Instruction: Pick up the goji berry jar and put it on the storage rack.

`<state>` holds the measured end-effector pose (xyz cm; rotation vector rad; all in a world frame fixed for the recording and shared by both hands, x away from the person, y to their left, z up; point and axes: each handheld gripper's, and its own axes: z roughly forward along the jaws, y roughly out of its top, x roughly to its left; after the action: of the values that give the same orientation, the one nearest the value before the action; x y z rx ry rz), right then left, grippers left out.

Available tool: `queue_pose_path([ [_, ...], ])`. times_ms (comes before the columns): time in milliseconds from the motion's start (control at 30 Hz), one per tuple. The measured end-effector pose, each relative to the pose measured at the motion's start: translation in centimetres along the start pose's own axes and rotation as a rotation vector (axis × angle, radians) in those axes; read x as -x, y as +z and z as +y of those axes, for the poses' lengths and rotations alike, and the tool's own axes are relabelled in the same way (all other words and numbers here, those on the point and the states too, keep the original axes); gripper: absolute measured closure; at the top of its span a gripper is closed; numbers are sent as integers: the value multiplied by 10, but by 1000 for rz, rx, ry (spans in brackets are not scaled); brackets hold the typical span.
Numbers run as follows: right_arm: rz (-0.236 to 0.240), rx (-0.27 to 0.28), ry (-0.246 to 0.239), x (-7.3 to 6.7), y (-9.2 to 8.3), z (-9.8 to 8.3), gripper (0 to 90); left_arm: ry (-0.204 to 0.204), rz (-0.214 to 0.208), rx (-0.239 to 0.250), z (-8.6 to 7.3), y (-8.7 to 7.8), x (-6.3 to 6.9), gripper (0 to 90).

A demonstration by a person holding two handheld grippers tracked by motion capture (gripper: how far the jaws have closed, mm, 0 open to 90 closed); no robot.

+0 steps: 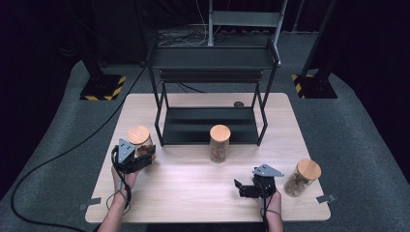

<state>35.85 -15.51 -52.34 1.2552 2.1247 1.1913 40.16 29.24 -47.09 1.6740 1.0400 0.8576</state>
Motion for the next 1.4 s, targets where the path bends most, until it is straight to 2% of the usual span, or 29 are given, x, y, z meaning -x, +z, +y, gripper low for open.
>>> queue_pose_path([
  [567,-1,6,1,0,0,0,28,20,-21,-4,3,3,7,248],
  [1400,-1,5,1,0,0,0,28,17,-38,0,6,5,13,248],
])
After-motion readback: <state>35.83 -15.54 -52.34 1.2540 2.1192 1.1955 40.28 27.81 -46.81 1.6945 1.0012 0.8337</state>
